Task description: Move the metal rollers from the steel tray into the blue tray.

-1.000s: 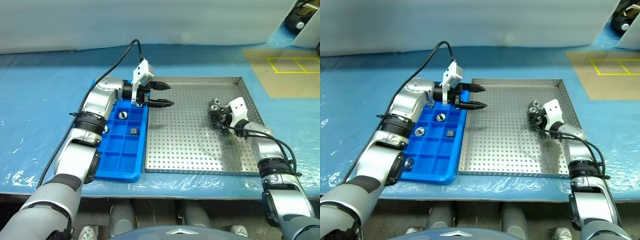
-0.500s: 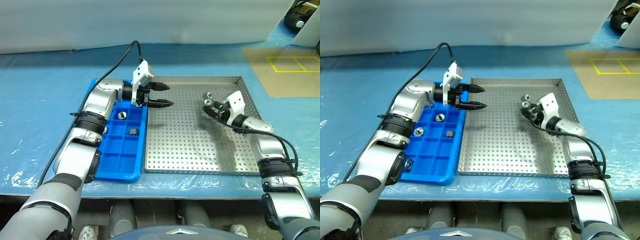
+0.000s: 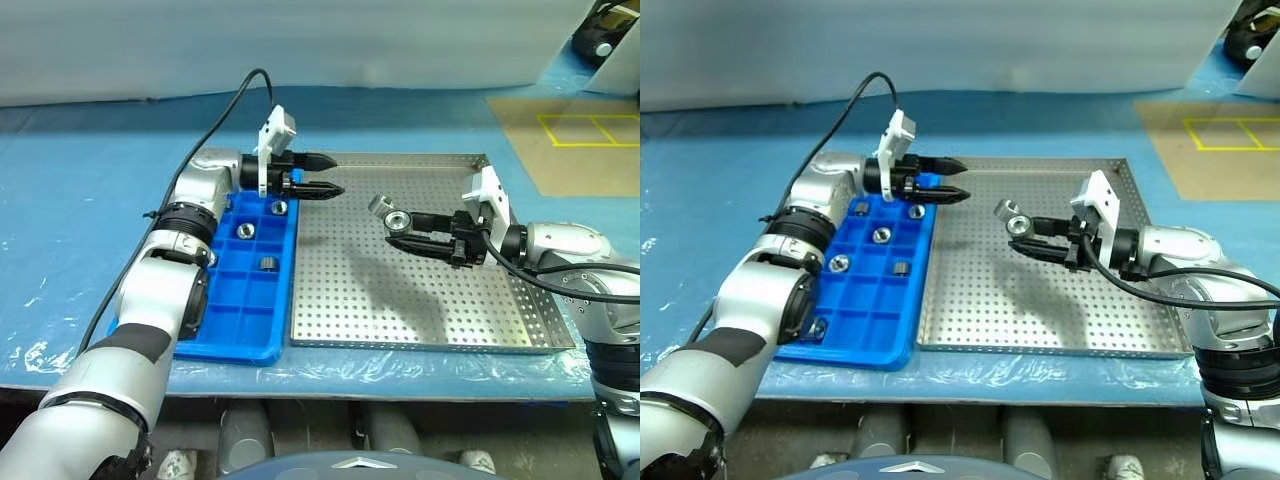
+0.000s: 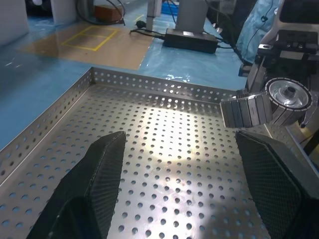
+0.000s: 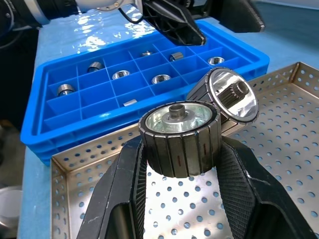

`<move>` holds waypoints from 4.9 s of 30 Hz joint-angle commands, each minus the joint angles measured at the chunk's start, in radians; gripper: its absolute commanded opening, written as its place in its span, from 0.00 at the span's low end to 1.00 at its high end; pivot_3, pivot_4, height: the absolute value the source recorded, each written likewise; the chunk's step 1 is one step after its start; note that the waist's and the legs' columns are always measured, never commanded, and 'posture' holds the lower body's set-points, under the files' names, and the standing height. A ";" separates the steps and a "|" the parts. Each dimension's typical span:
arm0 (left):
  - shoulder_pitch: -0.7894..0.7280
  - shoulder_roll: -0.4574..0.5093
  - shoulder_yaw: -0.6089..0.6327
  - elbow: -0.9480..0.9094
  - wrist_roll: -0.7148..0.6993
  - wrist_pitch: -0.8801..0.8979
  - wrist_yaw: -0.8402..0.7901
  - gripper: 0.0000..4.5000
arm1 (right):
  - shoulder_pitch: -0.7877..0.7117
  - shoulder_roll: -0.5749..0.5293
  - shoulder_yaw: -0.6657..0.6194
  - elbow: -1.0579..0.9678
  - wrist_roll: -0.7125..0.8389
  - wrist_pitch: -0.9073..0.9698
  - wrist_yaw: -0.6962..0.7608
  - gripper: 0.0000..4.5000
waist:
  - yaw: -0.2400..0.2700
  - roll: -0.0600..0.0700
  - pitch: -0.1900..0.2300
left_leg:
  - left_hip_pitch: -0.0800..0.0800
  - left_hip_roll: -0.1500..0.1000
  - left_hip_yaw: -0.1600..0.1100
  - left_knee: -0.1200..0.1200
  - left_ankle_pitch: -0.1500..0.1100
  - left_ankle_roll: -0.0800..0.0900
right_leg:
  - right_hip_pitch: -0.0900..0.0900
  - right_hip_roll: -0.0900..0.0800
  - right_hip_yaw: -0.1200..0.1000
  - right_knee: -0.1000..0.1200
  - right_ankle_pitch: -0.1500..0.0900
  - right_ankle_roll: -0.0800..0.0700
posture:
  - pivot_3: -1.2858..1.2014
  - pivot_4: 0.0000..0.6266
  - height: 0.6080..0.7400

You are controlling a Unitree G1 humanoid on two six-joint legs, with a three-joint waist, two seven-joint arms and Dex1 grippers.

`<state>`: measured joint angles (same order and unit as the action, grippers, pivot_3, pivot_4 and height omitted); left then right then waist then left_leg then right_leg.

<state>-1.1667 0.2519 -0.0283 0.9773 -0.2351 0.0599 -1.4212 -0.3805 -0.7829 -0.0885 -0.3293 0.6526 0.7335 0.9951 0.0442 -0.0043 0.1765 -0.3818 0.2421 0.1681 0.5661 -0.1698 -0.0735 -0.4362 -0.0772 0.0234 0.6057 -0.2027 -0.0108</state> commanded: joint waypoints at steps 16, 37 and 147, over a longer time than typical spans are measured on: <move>0.095 -0.006 -0.103 -0.024 0.205 -0.935 0.212 0.82 | -0.097 0.041 -0.016 -0.017 0.096 0.060 -0.047 0.36 | 0.005 0.000 0.000 | -0.001 0.001 0.000 0.003 0.000 0.000 | 0.000 0.000 0.000 0.002 0.000 0.000 | 0.41 0.24 1.00; 0.119 -0.028 -0.096 -0.114 0.088 -0.818 0.121 0.82 | -0.123 0.056 0.009 -0.009 0.092 0.069 -0.046 0.36 | 0.003 0.000 0.000 | 0.000 0.001 0.000 0.003 0.000 0.000 | -0.001 0.000 0.001 0.004 0.000 0.001 | 0.41 0.24 1.00; 0.059 0.195 0.057 -0.480 -0.173 0.335 0.154 0.38 | -0.150 0.140 0.115 0.411 -0.287 -0.343 0.012 0.36 | 0.018 -0.001 0.000 | -0.002 0.001 0.001 0.006 0.000 -0.001 | -0.002 0.000 0.000 0.007 0.000 0.000 | 0.45 0.24 1.00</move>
<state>-1.0707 0.4578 0.0382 0.4866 -0.4090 0.4232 -1.2564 -0.5330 -0.6250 0.0577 0.1031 0.3721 0.4172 1.0022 0.0622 -0.0052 0.1769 -0.3837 0.2434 0.1686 0.5724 -0.1694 -0.0741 -0.4385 -0.0771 0.0240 0.6129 -0.2022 -0.0103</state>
